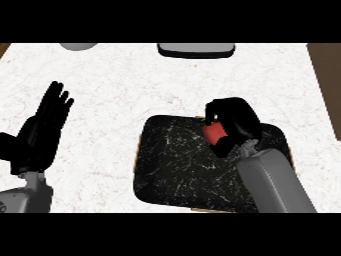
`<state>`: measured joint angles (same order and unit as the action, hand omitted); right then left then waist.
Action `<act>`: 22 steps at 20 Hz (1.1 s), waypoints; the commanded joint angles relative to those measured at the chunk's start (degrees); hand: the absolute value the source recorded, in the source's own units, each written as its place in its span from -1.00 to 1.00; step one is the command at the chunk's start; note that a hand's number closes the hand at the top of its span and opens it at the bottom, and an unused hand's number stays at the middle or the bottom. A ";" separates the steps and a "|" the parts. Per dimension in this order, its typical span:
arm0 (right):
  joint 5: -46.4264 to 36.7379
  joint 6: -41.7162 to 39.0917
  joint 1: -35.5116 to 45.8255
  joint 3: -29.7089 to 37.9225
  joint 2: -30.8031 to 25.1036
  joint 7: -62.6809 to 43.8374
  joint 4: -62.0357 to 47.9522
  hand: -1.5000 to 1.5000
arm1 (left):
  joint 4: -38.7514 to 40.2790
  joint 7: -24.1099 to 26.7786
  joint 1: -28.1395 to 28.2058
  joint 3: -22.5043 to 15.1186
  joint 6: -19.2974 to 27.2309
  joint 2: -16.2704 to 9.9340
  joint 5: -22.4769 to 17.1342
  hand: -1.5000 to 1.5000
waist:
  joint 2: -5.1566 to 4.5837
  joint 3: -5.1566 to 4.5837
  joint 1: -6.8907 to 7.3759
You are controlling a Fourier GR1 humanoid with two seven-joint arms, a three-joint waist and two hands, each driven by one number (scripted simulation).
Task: Pick the bell pepper from the tray and place it in the cardboard box
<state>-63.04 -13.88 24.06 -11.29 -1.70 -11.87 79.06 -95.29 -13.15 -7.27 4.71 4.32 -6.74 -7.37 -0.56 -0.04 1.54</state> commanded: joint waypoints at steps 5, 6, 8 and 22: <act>-5.97 6.37 25.10 11.18 0.60 -13.82 -22.18 1.00 | 0.07 -0.40 -0.68 -1.27 -0.10 0.27 0.90 0.00 | -0.22 0.04 1.37; -5.43 7.21 28.16 10.50 1.65 -14.90 -25.39 1.00 | -1.49 0.06 0.93 -2.52 0.24 0.96 1.87 0.00 | -0.08 0.05 1.41; -6.46 6.40 32.15 10.90 -0.98 -11.32 -28.73 1.00 | -0.34 -0.66 -1.25 -0.18 0.17 0.10 0.24 0.00 | 0.08 0.03 0.34; -9.66 23.85 41.00 20.66 -6.35 -25.87 -26.53 1.00 | 1.90 2.72 1.53 0.62 0.21 0.78 0.71 0.00 | 0.33 -0.01 -1.06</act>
<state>-71.09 6.58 63.73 7.31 -4.83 -34.68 52.58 -95.83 -13.09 -6.16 4.04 5.14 -5.94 -6.01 -0.20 -0.03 0.97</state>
